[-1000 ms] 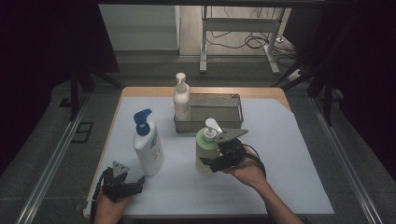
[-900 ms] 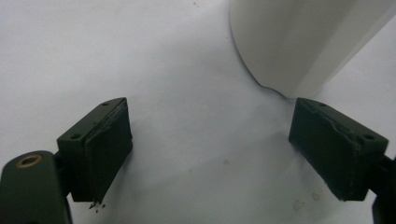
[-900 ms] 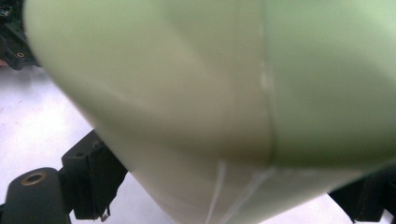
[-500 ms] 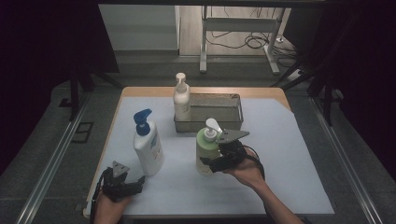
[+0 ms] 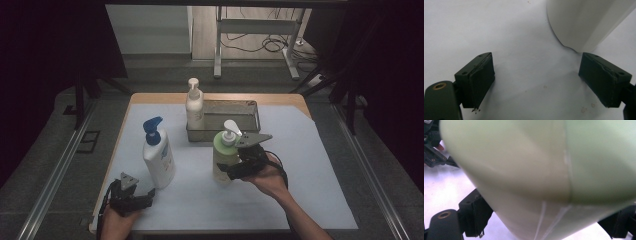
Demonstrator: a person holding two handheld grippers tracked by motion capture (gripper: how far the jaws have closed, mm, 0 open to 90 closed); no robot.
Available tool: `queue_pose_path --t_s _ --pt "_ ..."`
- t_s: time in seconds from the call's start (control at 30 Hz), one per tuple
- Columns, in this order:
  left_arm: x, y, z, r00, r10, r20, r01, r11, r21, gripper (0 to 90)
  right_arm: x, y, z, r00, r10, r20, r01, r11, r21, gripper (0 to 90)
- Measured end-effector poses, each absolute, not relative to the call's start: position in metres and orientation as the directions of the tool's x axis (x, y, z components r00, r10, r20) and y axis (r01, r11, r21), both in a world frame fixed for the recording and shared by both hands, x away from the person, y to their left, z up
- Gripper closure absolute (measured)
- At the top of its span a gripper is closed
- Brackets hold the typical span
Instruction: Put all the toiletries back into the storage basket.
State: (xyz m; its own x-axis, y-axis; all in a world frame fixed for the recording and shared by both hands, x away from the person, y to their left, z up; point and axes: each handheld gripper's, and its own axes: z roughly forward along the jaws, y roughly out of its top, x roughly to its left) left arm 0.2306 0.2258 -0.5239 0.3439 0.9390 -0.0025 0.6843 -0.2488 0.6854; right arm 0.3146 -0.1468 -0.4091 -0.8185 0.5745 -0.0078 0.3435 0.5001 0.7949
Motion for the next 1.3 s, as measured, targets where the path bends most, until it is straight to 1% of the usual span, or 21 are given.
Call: queue_pose_path --t_s 0.3,0.93,1.3 --pt "0.231 0.226 -0.524 0.344 0.939 -0.002 0.684 -0.249 0.686 13.1 0.323 -0.145 -0.391 -0.814 0.581 -0.022 0.339 0.505 0.794 12.1" --pt "0.231 0.226 -0.524 0.344 0.939 -0.002 0.685 -0.249 0.685 13.1 0.334 -0.142 -0.375 -0.805 0.593 -0.03 0.338 0.499 0.798 12.1" --pt "0.231 0.226 -0.524 0.344 0.939 -0.003 0.684 -0.248 0.686 13.1 0.348 -0.139 -0.363 -0.79 0.612 -0.038 0.342 0.491 0.802 12.1"
